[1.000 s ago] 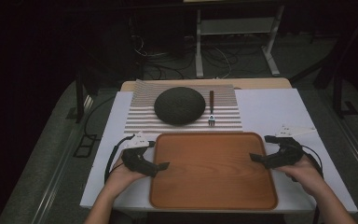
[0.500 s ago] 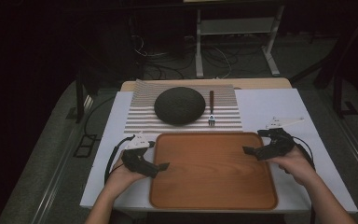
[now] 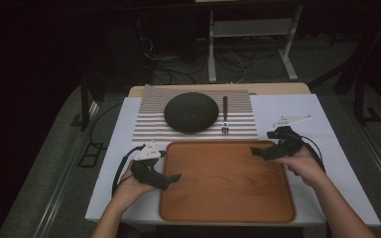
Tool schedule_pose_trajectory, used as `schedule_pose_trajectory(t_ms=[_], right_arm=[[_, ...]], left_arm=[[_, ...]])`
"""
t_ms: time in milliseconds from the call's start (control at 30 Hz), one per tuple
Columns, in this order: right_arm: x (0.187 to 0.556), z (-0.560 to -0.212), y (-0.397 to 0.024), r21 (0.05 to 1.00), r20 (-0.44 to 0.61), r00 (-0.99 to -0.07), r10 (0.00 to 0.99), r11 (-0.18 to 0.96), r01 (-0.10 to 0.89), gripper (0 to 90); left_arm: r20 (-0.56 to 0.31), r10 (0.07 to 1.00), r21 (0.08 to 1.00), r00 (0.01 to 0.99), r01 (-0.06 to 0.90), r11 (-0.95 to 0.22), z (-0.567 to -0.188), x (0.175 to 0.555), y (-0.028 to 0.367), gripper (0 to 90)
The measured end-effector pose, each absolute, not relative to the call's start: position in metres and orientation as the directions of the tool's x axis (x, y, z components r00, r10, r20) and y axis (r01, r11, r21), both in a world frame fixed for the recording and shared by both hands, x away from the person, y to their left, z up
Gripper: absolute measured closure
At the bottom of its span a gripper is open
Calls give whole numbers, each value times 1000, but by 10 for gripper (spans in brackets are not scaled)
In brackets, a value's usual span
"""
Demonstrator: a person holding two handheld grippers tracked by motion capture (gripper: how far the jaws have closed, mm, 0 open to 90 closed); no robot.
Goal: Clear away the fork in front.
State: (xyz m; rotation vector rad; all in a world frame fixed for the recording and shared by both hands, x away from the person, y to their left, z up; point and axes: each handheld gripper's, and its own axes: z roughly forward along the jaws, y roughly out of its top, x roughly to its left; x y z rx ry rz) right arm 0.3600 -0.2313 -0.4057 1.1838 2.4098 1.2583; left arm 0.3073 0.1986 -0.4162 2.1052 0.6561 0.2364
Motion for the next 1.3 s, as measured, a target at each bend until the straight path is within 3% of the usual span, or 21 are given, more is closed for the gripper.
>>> schedule_pose_trajectory(t_ms=[967, 1200, 1300], right_arm=[[437, -397, -190, 681, 141, -635, 759, 391, 619, 42], [457, -401, -185, 643, 137, -598, 789, 389, 660, 95], [469, -402, -182, 622, 140, -594, 792, 396, 675, 162]], left_arm=[[-64, 535, 812, 843, 356, -463, -415, 306, 199, 0], [-63, 537, 813, 841, 356, -462, -415, 307, 200, 0], [-62, 538, 813, 840, 356, -461, -415, 307, 200, 0]])
